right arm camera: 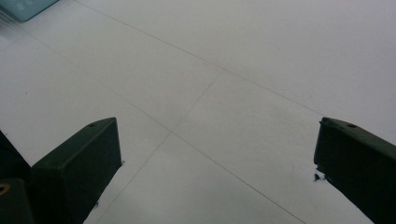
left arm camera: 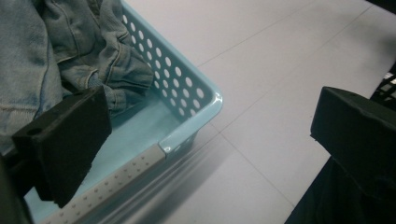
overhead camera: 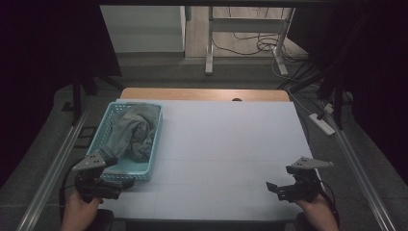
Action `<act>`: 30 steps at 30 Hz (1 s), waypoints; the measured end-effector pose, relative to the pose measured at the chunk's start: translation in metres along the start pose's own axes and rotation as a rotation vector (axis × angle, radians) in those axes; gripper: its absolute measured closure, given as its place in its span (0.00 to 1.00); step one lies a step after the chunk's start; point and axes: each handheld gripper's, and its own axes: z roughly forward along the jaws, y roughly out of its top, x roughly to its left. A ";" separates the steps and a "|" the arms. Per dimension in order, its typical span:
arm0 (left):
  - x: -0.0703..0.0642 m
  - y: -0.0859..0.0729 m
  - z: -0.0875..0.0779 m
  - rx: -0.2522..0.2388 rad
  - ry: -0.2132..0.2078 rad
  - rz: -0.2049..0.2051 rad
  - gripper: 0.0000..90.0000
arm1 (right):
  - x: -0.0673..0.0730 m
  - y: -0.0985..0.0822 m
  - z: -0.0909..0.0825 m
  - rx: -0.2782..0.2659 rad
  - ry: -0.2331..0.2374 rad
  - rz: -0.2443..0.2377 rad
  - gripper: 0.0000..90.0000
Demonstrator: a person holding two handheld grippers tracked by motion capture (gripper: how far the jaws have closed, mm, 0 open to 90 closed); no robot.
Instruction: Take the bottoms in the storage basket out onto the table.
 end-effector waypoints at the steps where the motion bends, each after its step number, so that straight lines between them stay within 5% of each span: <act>1: 0.003 0.001 0.000 -0.018 -0.015 -0.005 0.00 | 0.000 0.000 0.000 -0.001 -0.001 0.000 0.01; 12: 0.017 0.010 0.000 -0.097 -0.026 -0.018 0.00 | 0.000 0.000 0.001 0.001 -0.001 -0.003 0.01; 30: 0.037 0.030 0.007 -0.027 0.043 -0.053 0.00 | 0.000 0.001 0.001 0.004 0.003 -0.005 0.01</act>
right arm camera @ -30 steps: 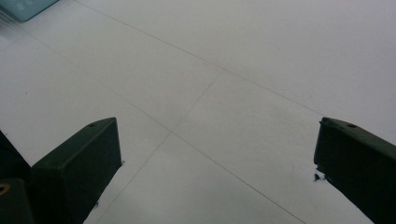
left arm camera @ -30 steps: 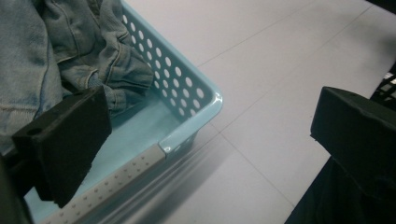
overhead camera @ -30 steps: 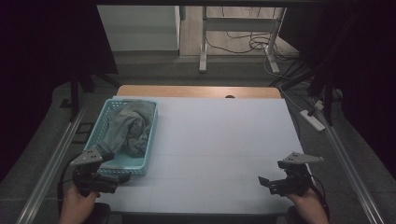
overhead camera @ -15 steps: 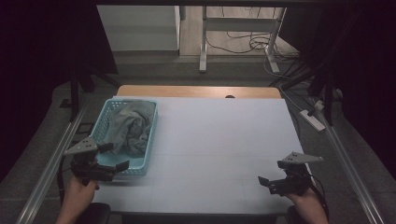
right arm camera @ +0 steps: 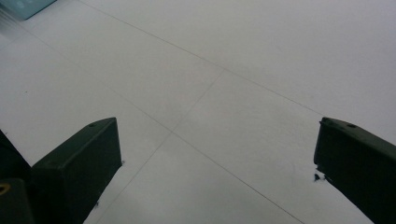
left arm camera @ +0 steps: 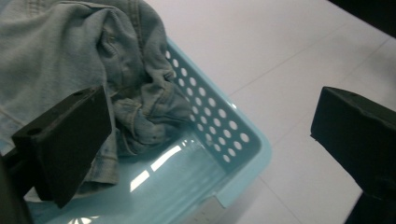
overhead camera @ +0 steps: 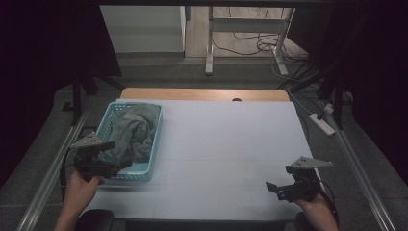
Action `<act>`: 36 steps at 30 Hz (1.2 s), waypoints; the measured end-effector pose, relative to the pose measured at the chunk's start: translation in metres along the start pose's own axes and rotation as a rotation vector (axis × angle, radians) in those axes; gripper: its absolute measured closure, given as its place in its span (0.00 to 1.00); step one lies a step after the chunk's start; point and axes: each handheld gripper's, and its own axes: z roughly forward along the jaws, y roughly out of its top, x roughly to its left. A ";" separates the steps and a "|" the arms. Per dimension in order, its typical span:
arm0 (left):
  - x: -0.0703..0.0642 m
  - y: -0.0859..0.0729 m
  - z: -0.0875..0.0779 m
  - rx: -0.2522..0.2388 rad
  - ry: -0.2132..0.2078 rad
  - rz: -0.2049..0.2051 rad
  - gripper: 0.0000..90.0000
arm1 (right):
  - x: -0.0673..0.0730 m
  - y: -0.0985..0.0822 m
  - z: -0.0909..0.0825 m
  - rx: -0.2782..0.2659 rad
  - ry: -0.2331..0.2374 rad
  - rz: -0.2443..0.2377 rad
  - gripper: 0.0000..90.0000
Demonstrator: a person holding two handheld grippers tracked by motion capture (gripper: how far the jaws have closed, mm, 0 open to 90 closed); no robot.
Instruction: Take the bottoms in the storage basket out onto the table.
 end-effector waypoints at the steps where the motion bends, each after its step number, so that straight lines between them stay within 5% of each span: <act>1: 0.002 0.002 0.002 0.005 0.014 0.005 0.00 | 0.000 0.000 0.000 0.000 0.000 0.001 0.01; 13: 0.015 0.013 0.013 0.008 0.025 -0.024 0.00 | 0.000 0.000 0.000 0.003 0.002 -0.002 0.01; 36: 0.040 0.044 0.051 0.102 0.096 -0.077 0.00 | 0.000 0.001 0.002 0.012 0.011 -0.007 0.01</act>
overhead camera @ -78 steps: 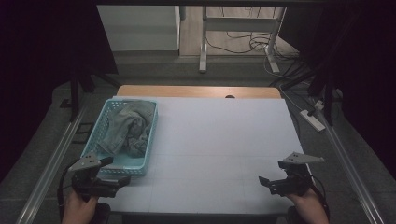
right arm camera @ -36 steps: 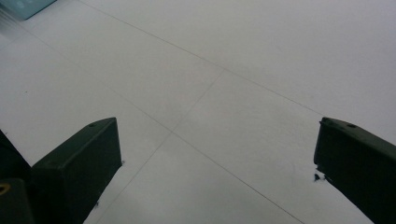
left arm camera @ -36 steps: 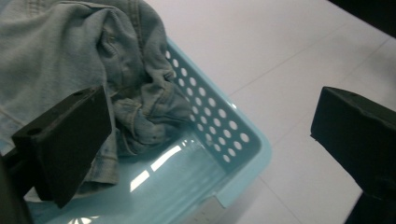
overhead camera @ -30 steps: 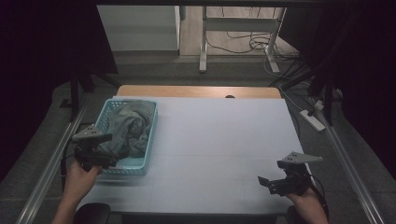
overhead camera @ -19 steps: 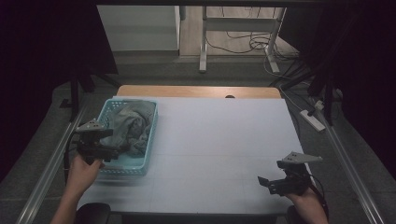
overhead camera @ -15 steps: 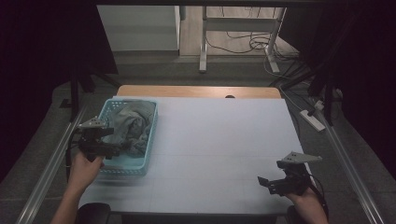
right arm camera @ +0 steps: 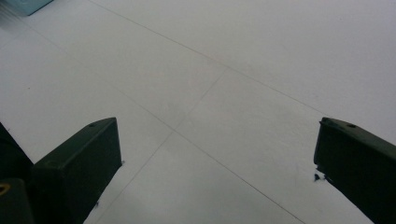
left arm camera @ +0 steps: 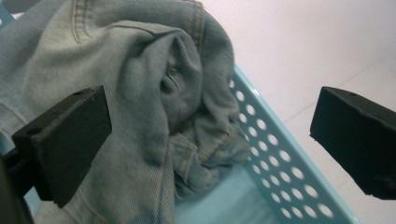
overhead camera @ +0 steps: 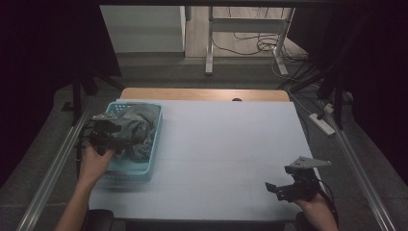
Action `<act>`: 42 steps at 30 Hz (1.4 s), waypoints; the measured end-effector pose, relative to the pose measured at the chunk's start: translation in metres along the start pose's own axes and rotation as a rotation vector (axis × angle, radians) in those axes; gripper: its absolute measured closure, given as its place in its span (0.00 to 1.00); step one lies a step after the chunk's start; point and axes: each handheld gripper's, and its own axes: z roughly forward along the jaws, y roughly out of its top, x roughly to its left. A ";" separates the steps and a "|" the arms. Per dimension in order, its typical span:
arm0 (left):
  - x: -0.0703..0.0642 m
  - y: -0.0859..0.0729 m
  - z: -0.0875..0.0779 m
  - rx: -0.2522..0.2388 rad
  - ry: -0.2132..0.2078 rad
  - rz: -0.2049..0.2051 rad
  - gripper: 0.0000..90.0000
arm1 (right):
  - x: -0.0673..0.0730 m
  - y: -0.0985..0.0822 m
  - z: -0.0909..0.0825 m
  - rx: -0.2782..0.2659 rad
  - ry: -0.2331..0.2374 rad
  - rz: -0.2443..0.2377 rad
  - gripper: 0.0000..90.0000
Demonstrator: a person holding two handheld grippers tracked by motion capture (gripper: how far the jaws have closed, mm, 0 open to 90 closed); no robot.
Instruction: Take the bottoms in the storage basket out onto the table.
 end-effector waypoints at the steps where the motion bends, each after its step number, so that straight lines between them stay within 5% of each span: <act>1: 0.001 0.002 0.002 0.004 0.004 0.001 0.00 | 0.000 0.000 0.000 0.001 0.001 -0.001 0.01; 13: 0.011 0.025 0.028 0.049 0.029 -0.008 0.00 | 0.001 0.000 0.001 0.009 0.006 -0.017 0.01; 18: 0.015 0.032 0.048 0.097 -0.005 -0.022 0.00 | 0.002 0.000 0.002 0.013 0.009 -0.022 0.01; 27: 0.014 0.033 0.068 0.179 -0.002 -0.006 0.00 | 0.002 0.001 0.003 0.021 0.012 -0.031 0.01; 42: 0.024 0.029 0.089 0.261 0.047 -0.062 0.02 | 0.003 0.002 0.005 0.033 0.013 -0.045 0.01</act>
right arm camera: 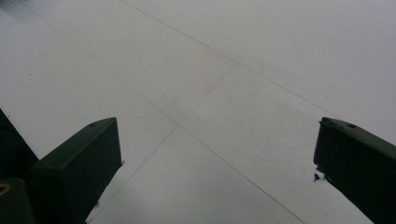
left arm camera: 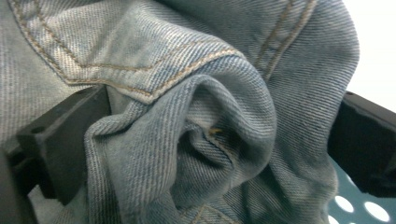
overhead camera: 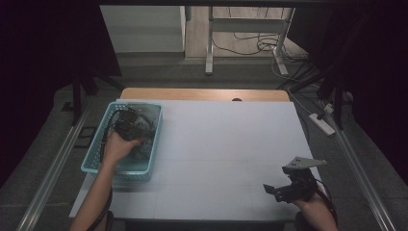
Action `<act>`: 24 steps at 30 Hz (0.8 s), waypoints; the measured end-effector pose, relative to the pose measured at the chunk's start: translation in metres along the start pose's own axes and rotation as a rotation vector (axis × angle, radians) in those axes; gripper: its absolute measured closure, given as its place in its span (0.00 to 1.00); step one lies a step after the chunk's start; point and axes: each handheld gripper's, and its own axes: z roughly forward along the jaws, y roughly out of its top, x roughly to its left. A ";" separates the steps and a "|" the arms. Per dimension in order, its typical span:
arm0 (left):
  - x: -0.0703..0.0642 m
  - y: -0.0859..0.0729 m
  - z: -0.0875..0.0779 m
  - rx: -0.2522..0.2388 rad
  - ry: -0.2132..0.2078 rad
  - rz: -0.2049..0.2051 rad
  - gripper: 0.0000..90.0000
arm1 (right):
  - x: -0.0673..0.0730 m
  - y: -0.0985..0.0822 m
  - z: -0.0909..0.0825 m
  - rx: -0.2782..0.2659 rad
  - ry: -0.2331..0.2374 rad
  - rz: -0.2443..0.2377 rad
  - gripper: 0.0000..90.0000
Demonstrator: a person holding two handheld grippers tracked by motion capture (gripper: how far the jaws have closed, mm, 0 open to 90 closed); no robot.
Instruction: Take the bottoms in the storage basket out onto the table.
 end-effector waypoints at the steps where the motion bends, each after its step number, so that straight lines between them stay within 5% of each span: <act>1: -0.003 0.000 0.003 0.006 0.035 -0.001 0.05 | 0.000 0.000 0.000 0.001 0.000 -0.002 0.01; 8: -0.012 -0.005 0.005 -0.004 0.128 0.019 0.29 | 0.000 0.000 0.000 0.000 0.000 -0.007 0.01; 12: -0.009 -0.009 0.001 -0.017 0.110 -0.038 0.47 | 0.001 0.000 0.000 0.001 0.001 -0.014 0.01; 17: -0.007 -0.012 -0.002 -0.030 0.099 -0.062 0.64 | 0.001 0.000 0.000 0.002 0.001 -0.020 0.01; 24: -0.009 -0.009 -0.010 -0.028 0.097 -0.084 0.74 | 0.001 0.000 -0.001 -0.006 0.005 -0.019 0.01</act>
